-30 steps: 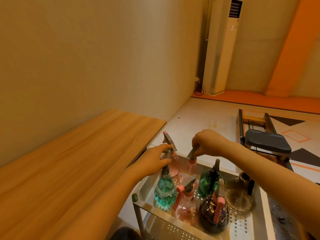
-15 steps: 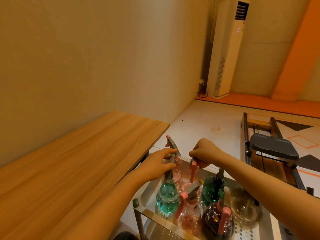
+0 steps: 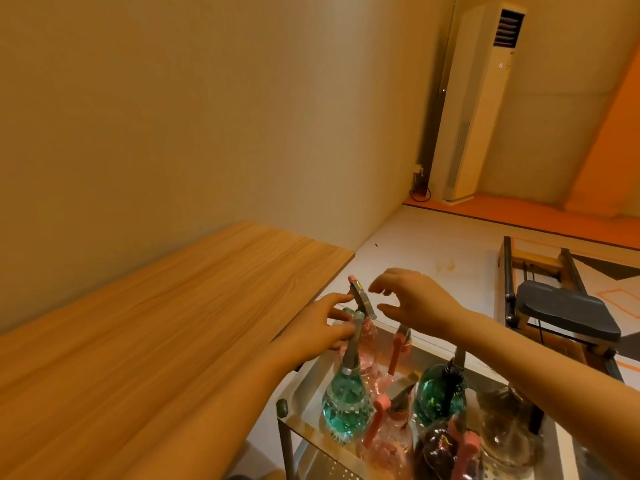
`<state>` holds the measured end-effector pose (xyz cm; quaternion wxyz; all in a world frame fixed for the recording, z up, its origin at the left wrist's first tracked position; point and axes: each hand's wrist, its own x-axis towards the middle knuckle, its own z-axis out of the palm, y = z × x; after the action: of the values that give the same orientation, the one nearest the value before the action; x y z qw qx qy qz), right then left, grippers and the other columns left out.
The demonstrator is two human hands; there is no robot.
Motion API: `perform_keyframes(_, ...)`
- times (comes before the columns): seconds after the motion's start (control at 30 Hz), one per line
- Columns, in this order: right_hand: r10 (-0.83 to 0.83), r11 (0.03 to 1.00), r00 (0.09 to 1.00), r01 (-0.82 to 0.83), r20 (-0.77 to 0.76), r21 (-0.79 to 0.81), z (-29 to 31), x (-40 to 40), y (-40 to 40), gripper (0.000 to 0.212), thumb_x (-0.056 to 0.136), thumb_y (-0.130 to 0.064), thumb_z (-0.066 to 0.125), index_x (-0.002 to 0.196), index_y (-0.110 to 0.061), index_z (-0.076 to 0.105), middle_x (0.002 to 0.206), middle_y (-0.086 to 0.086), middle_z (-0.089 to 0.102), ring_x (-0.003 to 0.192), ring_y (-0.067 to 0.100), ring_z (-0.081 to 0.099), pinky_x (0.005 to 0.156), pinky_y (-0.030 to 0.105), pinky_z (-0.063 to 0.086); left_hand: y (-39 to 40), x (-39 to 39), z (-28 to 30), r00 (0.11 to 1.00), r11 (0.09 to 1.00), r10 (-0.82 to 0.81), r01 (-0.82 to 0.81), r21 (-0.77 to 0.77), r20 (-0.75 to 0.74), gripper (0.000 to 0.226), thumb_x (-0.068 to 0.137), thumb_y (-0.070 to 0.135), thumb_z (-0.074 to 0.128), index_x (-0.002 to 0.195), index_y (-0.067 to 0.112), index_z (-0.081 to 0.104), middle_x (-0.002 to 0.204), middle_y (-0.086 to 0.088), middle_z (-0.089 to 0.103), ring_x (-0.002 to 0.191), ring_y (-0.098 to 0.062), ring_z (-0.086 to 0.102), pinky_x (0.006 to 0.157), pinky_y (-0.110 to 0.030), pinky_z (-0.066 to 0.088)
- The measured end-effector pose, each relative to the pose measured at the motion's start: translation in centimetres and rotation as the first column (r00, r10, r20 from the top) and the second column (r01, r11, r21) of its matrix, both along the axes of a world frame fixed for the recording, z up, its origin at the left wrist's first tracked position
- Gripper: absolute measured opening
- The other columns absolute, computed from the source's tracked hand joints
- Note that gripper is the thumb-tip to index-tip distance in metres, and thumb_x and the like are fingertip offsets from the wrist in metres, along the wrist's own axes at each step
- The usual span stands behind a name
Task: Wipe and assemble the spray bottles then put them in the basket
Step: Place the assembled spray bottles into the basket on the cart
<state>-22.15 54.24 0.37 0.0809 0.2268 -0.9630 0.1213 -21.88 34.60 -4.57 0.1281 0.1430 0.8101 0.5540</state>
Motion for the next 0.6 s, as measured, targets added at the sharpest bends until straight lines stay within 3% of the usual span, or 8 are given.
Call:
perform_keyframes(0.07,0.021,0.999,1.0,-0.021,0.021,0.029,-0.1,-0.8,-0.9,0.04,0.085,-0.029,0.067,0.123,-0.02,0.058,0.117,-0.001,0.061,0.102,0.014,0.057,0.085,0.023,0.048,-0.8,-0.5,-0.2,0.988,0.989,0.148,-0.148,-0.001,-0.047,0.04,0.09,0.017,0.061,0.128,0.023,0.05,0.116,-0.005,0.06,0.097,-0.017,0.064,0.082,-0.037,0.057)
perform_keyframes(0.17,-0.172,0.982,0.965,0.183,0.198,-0.039,-1.2,-3.2,-2.0,0.058,0.082,-0.042,0.069,0.13,-0.016,0.05,0.122,0.003,0.06,0.106,0.019,0.058,0.088,0.03,0.05,-1.8,-0.7,-0.1,0.987,0.986,0.155,-0.156,-0.051,-0.028,0.037,0.09,0.021,0.061,0.125,0.027,0.049,0.122,-0.004,0.058,0.103,-0.018,0.062,0.086,-0.039,0.055)
perform_keyframes(0.27,-0.325,0.938,0.907,0.345,0.267,-0.031,-2.4,-5.5,-3.2,0.047,0.084,-0.053,0.062,0.099,-0.009,0.056,0.093,0.005,0.064,0.083,0.018,0.06,0.071,0.026,0.048,-1.9,0.3,0.0,1.0,0.99,-0.007,0.008,-0.14,0.008,0.053,0.088,0.032,0.063,0.136,0.033,0.04,0.133,0.002,0.049,0.114,-0.016,0.054,0.082,-0.025,0.054)
perform_keyframes(0.33,-0.39,0.918,0.889,0.396,0.239,0.024,-2.7,-6.3,-3.7,0.044,0.083,-0.054,0.063,0.075,-0.014,0.046,0.072,0.002,0.054,0.063,0.012,0.048,0.055,0.022,0.036,-1.7,0.7,0.0,0.998,0.987,-0.058,0.062,-0.145,0.029,0.054,0.089,0.036,0.062,0.137,0.036,0.039,0.136,0.003,0.048,0.113,-0.013,0.055,0.083,-0.024,0.053)
perform_keyframes(0.4,-0.395,0.915,0.884,0.402,0.249,0.027,-3.0,-7.0,-3.8,0.04,0.083,-0.046,0.067,0.076,-0.011,0.051,0.073,0.004,0.056,0.061,0.012,0.045,0.056,0.023,0.035,-1.3,1.0,0.0,0.996,0.986,-0.086,0.091,-0.141,0.04,0.055,0.089,0.037,0.062,0.139,0.033,0.038,0.136,0.002,0.049,0.112,-0.013,0.055,0.087,-0.026,0.052)
perform_keyframes(0.53,-0.286,0.949,0.893,0.314,0.347,-0.027,-2.8,-7.9,-3.9,0.012,0.083,-0.014,0.068,0.09,-0.005,0.068,0.084,0.009,0.065,0.076,0.017,0.059,0.064,0.021,0.045,-0.5,1.5,0.3,0.988,0.972,-0.152,0.154,-0.179,0.025,0.054,0.085,0.033,0.068,0.133,0.032,0.044,0.129,0.005,0.054,0.103,-0.007,0.054,0.09,-0.026,0.049)
perform_keyframes(0.6,-0.21,0.975,0.912,0.221,0.351,0.009,-2.4,-7.8,-4.0,0.017,0.082,-0.009,0.067,0.098,-0.007,0.069,0.09,0.006,0.066,0.081,0.015,0.06,0.067,0.019,0.048,-0.3,1.4,0.3,0.988,0.971,-0.153,0.153,-0.185,0.012,0.054,0.083,0.029,0.07,0.132,0.032,0.046,0.124,0.008,0.056,0.099,-0.006,0.055,0.088,-0.025,0.05)
